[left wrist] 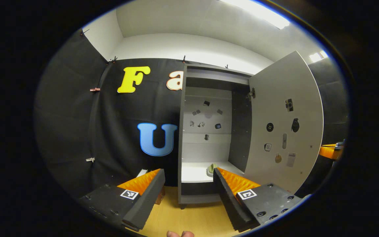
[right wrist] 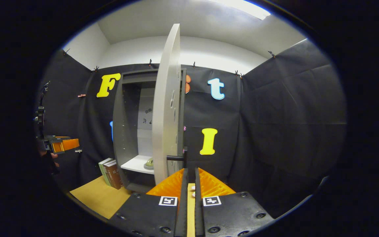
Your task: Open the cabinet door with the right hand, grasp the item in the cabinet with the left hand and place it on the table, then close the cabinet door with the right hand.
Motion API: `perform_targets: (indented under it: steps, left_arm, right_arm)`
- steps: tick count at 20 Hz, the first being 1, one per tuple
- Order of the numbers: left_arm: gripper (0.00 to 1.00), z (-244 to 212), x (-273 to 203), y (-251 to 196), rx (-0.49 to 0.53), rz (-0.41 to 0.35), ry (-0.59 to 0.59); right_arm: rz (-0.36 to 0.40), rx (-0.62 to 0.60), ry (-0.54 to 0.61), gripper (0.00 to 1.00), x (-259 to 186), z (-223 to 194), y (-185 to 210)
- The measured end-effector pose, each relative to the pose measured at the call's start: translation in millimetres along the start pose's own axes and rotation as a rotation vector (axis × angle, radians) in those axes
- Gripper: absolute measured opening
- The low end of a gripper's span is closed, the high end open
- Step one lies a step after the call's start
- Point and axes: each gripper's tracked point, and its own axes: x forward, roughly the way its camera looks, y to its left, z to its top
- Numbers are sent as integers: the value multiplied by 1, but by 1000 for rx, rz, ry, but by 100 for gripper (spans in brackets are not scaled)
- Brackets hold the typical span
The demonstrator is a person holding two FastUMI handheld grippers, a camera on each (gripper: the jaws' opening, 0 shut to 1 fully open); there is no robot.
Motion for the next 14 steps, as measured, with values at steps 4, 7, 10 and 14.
perform_targets:
  steps: [4,7,10,14]
  left_arm:
    - [90,1,23,-19,30,-22,21]
    - [93,-8,44,-41,47,-65,60]
    - [93,-16,70,-64,43,-117,115]
    - [90,-23,115,-85,75,-166,175]
  right_arm:
    - [-178,-29,-18,58,6,0,-40]
    - [-224,-49,-34,98,2,1,-57]
    - [-240,-80,-89,97,12,8,-68]
    - [-243,-74,-71,97,13,3,-74]
